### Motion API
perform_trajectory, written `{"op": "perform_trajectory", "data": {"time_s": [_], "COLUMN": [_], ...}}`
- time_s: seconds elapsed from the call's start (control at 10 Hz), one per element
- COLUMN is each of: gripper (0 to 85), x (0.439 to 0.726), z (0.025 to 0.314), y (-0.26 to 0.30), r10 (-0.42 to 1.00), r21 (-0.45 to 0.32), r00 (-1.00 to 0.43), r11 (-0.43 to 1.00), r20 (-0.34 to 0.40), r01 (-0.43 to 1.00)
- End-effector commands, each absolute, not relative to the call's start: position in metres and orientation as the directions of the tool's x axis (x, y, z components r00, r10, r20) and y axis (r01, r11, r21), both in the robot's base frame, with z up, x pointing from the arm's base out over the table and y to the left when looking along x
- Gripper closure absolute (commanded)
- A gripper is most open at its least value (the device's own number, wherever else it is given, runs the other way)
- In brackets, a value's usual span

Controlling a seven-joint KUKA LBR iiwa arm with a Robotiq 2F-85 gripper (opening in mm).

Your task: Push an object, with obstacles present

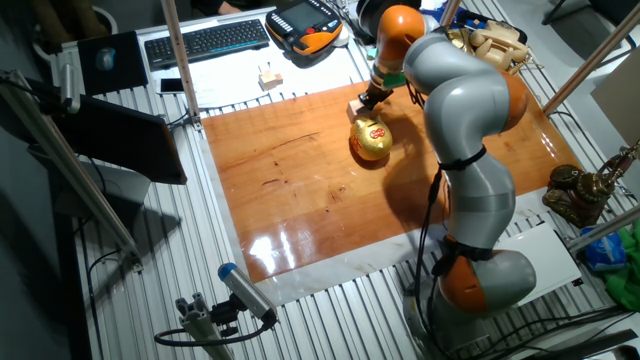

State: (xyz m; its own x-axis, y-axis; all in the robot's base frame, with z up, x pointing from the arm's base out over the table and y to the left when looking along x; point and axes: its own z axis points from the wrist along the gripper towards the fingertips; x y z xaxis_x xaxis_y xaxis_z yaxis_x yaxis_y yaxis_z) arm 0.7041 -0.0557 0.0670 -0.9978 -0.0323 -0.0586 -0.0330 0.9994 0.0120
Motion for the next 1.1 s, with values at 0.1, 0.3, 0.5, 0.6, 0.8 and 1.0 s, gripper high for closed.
{"op": "perform_trajectory", "data": {"time_s": [0.1,0.3,0.5,0.6,0.8,1.0], "gripper": [85.0,85.0,85.0,85.0,85.0,85.0], "x": [0.703,0.703,0.702,0.702,0.702,0.701], "z": [0.065,0.066,0.065,0.064,0.063,0.064], "y": [-0.051,-0.048,-0.045,-0.044,-0.044,-0.043], "r10": [-0.029,-0.029,-0.03,-0.028,-0.026,-0.025], "r21": [0.014,0.017,0.024,0.026,0.029,0.029], "r00": [-0.998,-0.997,-0.997,-0.997,-0.997,-0.997], "r11": [0.999,0.999,0.999,0.999,0.999,0.999], "r20": [-0.064,-0.065,-0.065,-0.067,-0.069,-0.069], "r01": [-0.03,-0.03,-0.031,-0.03,-0.028,-0.027]}}
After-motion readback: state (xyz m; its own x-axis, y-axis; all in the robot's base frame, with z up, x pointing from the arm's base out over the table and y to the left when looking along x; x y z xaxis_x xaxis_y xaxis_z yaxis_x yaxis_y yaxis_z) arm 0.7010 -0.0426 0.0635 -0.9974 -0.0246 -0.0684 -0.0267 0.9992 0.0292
